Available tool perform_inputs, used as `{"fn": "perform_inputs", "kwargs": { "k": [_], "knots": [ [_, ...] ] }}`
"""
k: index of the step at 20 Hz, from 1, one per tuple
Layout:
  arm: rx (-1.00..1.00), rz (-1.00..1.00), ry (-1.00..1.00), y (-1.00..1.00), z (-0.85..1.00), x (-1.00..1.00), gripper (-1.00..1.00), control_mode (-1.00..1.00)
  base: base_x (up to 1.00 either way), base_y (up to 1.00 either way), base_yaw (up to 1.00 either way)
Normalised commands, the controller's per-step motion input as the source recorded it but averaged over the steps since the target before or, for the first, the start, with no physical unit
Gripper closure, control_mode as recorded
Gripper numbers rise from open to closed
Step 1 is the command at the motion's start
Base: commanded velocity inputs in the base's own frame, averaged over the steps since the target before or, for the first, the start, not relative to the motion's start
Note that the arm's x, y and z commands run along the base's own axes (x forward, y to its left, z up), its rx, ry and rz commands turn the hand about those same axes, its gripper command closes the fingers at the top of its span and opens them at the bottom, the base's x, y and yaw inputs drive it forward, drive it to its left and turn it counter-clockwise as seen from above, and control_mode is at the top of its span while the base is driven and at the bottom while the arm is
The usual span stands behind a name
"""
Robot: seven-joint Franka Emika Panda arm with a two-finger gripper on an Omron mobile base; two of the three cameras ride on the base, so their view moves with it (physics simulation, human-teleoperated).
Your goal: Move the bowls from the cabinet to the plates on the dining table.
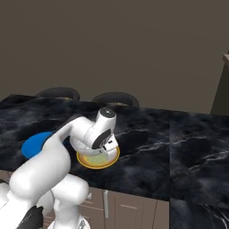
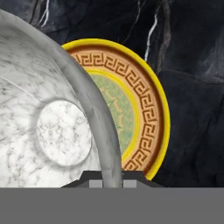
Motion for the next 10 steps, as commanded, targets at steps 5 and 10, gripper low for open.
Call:
{"fn": "perform_inputs", "kwargs": {
  "k": [5, 10],
  "knots": [
    [0.0, 0.04, 0.0, -0.08, -0.17, 0.15, 1.0, -1.0, 0.0, 0.0, 0.0],
    [-0.01, 0.03, 0.0, -0.1, -0.08, 0.0, 1.0, -1.0, 0.0, 0.0, 0.0]
  ]
}}
